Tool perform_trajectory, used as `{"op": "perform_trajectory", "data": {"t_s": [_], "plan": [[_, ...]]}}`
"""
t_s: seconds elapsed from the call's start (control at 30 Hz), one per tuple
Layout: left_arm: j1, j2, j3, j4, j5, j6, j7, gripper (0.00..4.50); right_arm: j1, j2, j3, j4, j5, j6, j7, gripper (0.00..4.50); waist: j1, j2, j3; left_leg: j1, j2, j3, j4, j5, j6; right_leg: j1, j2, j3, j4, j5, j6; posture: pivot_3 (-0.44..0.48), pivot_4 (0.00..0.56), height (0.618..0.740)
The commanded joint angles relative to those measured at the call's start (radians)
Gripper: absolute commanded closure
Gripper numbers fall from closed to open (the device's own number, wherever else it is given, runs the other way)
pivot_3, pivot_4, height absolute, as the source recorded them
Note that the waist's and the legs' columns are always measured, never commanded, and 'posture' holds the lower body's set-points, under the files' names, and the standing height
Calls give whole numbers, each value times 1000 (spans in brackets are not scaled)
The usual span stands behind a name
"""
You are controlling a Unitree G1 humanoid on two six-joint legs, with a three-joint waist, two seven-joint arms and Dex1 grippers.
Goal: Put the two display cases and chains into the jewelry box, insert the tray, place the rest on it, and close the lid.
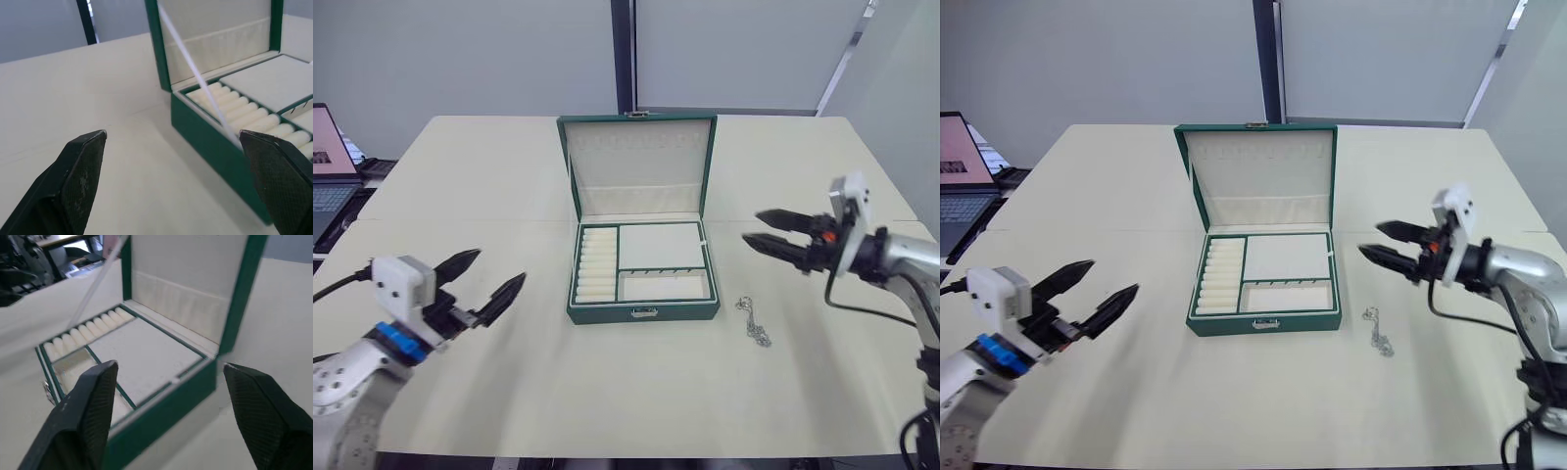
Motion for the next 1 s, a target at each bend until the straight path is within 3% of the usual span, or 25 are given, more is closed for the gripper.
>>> {"op": "perform_trajectory", "data": {"t_s": [0.03,0.4,0.63,0.87,1.0], "plan": [[4,52,95,140,23,-39,-89,0,76,-26,-100,53,-34,-100,-3,32,-1,0,0,0,0,0,0,0,0,0,0,0,0,0,0,0,150,740],[23,94,238,326,59,-65,-169,0,243,-11,-183,251,-117,-284,-36,32,-2,1,0,0,1,0,0,0,0,0,0,0,1,0,0,0,150,740],[37,76,256,356,69,-67,-178,0,215,-10,-155,365,-146,-355,-26,32,-3,1,1,1,1,0,0,0,0,0,0,0,1,0,0,0,150,740],[55,55,226,265,44,-27,-180,0,191,-11,-145,328,-160,-334,-84,32,-3,1,0,1,1,0,0,1,-2,0,0,0,1,0,0,0,150,740],[-3,49,170,137,6,20,-135,0,197,14,-178,156,-75,-198,-173,32,1,1,1,0,1,0,0,1,-2,0,-1,0,1,0,0,0,150,740]]}}
